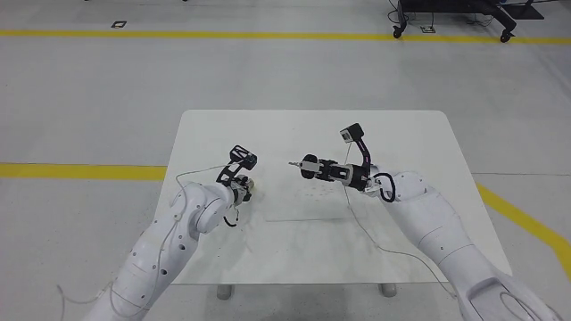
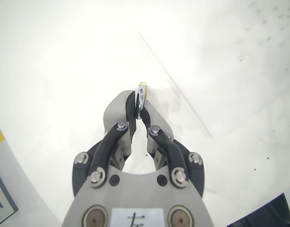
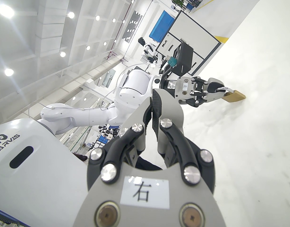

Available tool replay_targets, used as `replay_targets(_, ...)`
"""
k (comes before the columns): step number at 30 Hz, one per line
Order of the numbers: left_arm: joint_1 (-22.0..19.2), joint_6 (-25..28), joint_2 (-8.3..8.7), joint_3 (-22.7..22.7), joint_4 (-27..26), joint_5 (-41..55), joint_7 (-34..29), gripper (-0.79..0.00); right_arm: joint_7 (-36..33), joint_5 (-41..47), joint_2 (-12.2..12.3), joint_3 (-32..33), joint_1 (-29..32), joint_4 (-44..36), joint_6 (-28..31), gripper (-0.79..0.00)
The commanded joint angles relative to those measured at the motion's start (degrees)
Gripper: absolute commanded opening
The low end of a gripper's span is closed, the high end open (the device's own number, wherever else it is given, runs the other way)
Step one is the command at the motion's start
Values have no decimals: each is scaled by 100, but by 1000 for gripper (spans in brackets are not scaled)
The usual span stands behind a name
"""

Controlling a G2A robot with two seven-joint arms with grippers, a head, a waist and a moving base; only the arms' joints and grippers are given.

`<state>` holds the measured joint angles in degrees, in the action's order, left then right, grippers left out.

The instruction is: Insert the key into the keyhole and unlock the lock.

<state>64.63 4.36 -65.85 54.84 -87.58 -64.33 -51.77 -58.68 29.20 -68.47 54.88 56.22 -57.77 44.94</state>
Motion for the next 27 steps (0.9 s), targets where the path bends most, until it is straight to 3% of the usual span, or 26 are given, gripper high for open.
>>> replay_targets(1, 4, 11, -5, 13, 4, 16, -9, -151, 0, 0, 0, 0, 0, 0, 0, -785)
replay_targets(5, 3, 40, -15, 28, 16, 27, -23, -139, 0, 0, 0, 0, 0, 0, 0, -785)
replay_targets(11, -15, 34, -39, 27, 61, 32, -22, -388, 0, 0, 0, 0, 0, 0, 0, -785)
replay_targets(15, -52, 33, -67, 2, 148, 69, 10, -443, 0, 0, 0, 0, 0, 0, 0, -785)
replay_targets(16, -62, 38, -72, -1, 164, 77, 11, -477, 0, 0, 0, 0, 0, 0, 0, -785)
replay_targets(20, -80, 46, -89, 17, 206, 132, 36, -742, 0, 0, 0, 0, 0, 0, 0, -785)
replay_targets(21, -82, 52, -91, 20, 208, 128, 45, -773, 0, 0, 0, 0, 0, 0, 0, -785)
replay_targets(27, -61, 67, -102, 48, 203, 105, 94, -785, 0, 0, 0, 0, 0, 0, 0, -785)
